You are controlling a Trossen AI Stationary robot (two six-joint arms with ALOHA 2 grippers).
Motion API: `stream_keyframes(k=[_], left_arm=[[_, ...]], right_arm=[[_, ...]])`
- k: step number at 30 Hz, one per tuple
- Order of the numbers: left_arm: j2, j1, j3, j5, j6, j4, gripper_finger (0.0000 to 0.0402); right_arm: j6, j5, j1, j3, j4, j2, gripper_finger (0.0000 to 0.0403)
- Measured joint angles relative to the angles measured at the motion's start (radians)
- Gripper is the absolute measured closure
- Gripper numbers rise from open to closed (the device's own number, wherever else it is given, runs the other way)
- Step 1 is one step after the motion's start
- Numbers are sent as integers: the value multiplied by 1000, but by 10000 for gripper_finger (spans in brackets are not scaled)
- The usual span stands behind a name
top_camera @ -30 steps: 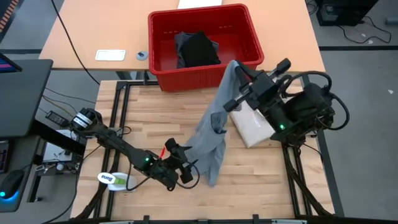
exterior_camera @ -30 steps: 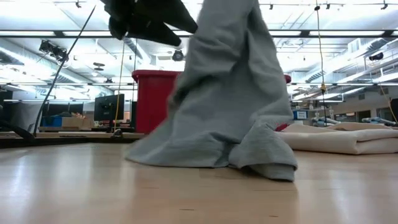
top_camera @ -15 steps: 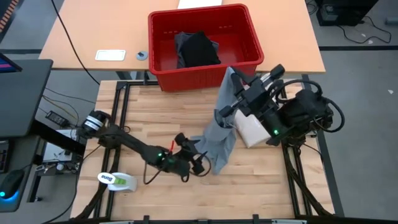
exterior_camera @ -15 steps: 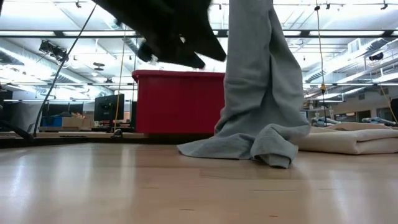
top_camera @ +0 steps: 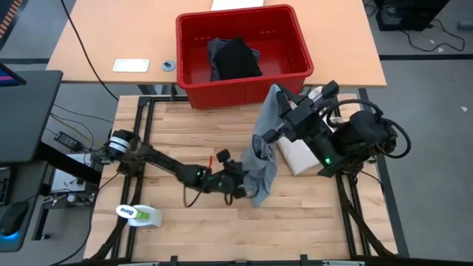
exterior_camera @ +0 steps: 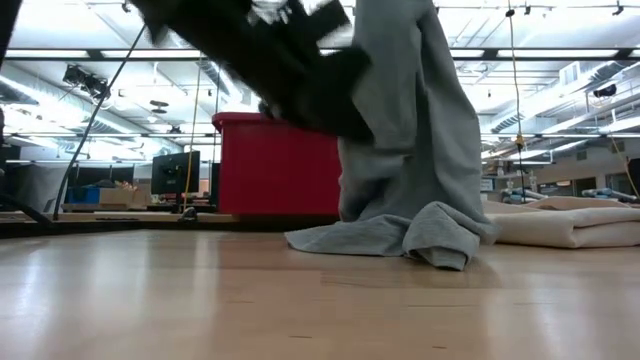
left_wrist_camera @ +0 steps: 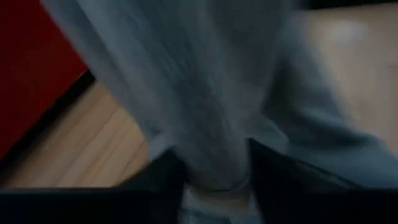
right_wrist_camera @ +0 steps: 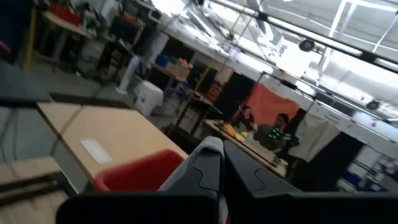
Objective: Fold Laundry from Bin
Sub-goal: Fold the gray shirt
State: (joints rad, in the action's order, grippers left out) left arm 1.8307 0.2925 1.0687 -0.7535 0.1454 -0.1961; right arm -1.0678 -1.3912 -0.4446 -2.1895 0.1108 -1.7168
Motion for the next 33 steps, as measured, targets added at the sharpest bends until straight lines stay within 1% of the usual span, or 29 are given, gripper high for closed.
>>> stream_keyframes(k=[2,3,4,7,10,13,14,15,16,17,19,21,22,23,26,27,28,31,33], left_arm=[[-43,38,1,13,-42,23,336],[-69,63,2,18,-57,48,368],[-99,89,1,23,-70,82,382],[-197,188,5,49,-119,174,384],[-312,299,7,58,-127,278,386],[-417,392,6,56,-33,419,387],[-448,415,6,52,14,454,387],[-478,437,6,44,64,493,387],[-504,460,6,29,114,532,387],[-524,478,6,14,159,562,387],[-551,502,7,3,231,628,387],[-560,520,6,-1,276,691,388],[-562,528,6,-1,291,726,388],[-564,535,6,-1,310,765,388],[-565,553,6,0,395,915,388],[-565,556,5,1,438,980,388],[-565,556,4,2,495,1044,388],[-565,550,4,35,681,1215,388],[-565,546,4,70,775,1272,388]], right_arm=[[10,-15,0,0,-34,0,389],[10,-17,0,0,-56,0,389],[10,-14,0,0,-85,0,389],[26,-4,0,0,-206,0,389],[123,-18,0,0,-361,0,389],[271,-54,0,0,-567,0,390],[342,-51,0,0,-662,0,390],[432,-22,0,0,-767,0,391],[532,29,0,0,-873,0,391],[651,117,0,0,-986,0,392],[879,351,21,0,-1175,0,392],[1054,556,46,11,-1294,0,393],[1116,617,56,28,-1335,1,393],[1158,648,59,47,-1379,2,393],[1232,659,50,108,-1518,1,393],[1252,688,48,133,-1552,2,393],[1267,737,48,159,-1576,3,392],[1297,937,52,245,-1630,2,391],[1294,1057,53,312,-1637,2,390]])
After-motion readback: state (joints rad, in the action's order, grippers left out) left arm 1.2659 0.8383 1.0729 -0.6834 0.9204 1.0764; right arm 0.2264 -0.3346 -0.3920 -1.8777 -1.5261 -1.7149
